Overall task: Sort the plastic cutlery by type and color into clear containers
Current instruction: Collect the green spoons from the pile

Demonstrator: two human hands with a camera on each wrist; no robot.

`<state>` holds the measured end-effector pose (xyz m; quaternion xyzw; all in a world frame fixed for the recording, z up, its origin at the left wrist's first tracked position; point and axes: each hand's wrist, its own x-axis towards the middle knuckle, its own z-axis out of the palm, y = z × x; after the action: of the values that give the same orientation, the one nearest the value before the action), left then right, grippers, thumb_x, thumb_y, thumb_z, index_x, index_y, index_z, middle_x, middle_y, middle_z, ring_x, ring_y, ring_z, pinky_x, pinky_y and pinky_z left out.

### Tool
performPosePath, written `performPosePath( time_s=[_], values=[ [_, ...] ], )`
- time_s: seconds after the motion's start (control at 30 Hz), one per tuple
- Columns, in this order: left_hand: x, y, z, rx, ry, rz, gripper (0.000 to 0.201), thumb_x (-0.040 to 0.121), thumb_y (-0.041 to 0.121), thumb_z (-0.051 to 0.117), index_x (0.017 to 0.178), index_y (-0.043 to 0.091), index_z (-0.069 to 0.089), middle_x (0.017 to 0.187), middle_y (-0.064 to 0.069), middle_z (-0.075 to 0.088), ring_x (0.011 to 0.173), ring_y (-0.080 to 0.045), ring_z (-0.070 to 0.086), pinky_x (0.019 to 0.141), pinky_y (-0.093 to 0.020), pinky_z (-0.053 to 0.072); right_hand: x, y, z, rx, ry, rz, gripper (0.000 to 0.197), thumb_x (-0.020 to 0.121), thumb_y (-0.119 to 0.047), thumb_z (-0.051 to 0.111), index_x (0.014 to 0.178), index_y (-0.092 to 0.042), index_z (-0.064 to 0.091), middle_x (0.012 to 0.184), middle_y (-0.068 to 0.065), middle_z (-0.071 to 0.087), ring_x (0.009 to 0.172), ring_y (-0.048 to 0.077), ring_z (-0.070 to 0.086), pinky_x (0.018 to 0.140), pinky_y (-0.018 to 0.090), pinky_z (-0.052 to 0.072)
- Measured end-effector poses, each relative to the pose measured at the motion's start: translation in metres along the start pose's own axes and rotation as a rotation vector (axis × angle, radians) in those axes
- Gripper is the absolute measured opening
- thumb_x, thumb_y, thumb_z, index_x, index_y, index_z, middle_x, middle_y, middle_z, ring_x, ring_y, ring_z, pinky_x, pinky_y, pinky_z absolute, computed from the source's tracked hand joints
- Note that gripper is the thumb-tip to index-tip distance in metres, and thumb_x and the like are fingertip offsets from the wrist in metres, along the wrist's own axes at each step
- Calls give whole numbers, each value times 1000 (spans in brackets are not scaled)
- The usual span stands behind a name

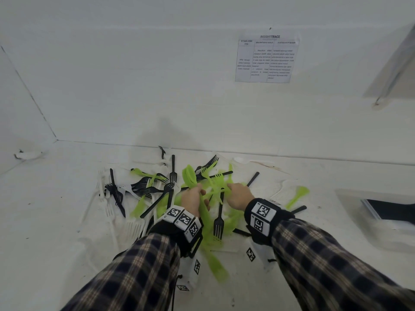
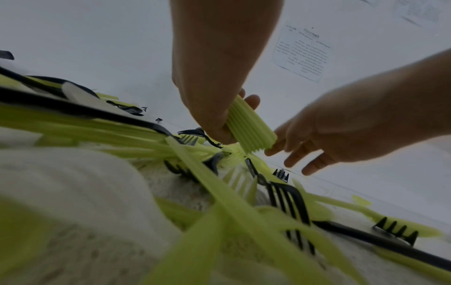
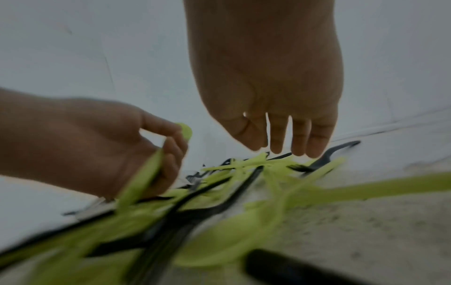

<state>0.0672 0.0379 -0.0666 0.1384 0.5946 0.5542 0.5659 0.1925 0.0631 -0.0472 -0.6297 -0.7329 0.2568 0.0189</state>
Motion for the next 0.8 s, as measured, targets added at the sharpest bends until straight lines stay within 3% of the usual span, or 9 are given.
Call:
performPosePath(
  time_s=[0.17, 0.33, 0.43, 0.5, 0.57, 0.63, 0.8],
  values=[
    [4, 8, 5, -13, -28, -32, 20, 95, 21, 52, 79, 9, 50, 76, -3, 49, 53, -18, 43, 51, -29, 38, 15, 8, 1, -225, -36, 29, 54, 92, -5, 34, 143, -18, 25, 153, -5, 21, 134, 34, 24, 107, 48, 26],
    [18, 16, 5, 1, -2, -15, 17, 94, 22, 52, 85, 8, 49, 71, -3, 48, 49, -18, 44, 48, -27, 38, 34, 2, 0, -321, -1, -36, 40, 91, -5, 36, 124, -17, 54, 133, 4, 50, 126, 27, 39, 106, 46, 24],
    [26, 18, 4, -5, 22, -22, 18, 94, 24, 52, 84, 9, 50, 72, -2, 49, 48, -17, 45, 47, -26, 39, 42, 3, -10, -139, 50, -125, 36, 91, -4, 39, 114, -20, 62, 126, 3, 57, 117, 23, 51, 103, 40, 38],
    [30, 20, 4, -9, 27, -27, 18, 94, 24, 51, 83, 9, 49, 73, -3, 49, 49, -17, 45, 48, -27, 38, 48, 7, -13, -120, 35, -146, 47, 88, 1, 37, 124, -21, 57, 132, 6, 53, 119, 24, 50, 100, 38, 43],
    [33, 21, 3, -12, 34, -23, 18, 94, 22, 51, 81, 10, 49, 73, -3, 50, 50, -18, 45, 50, -28, 38, 54, 13, -9, -279, -6, -141, 59, 88, 2, 36, 135, -32, 46, 138, 6, 46, 125, 28, 43, 101, 38, 40],
    [34, 21, 1, -17, 38, -13, 17, 94, 20, 50, 80, 11, 48, 73, -3, 50, 50, -18, 44, 51, -29, 38, 58, 17, -4, -411, -21, -178, 58, 90, 0, 37, 133, -37, 47, 137, 4, 47, 124, 29, 41, 101, 39, 36],
    [37, 23, -2, -17, 55, -11, 14, 94, 19, 51, 83, 10, 49, 72, -2, 50, 48, -18, 43, 50, -28, 38, 58, 21, -1, -614, 26, -275, 31, 94, -15, 45, 123, -23, 53, 129, 2, 50, 121, 26, 41, 98, 40, 34]
  ],
)
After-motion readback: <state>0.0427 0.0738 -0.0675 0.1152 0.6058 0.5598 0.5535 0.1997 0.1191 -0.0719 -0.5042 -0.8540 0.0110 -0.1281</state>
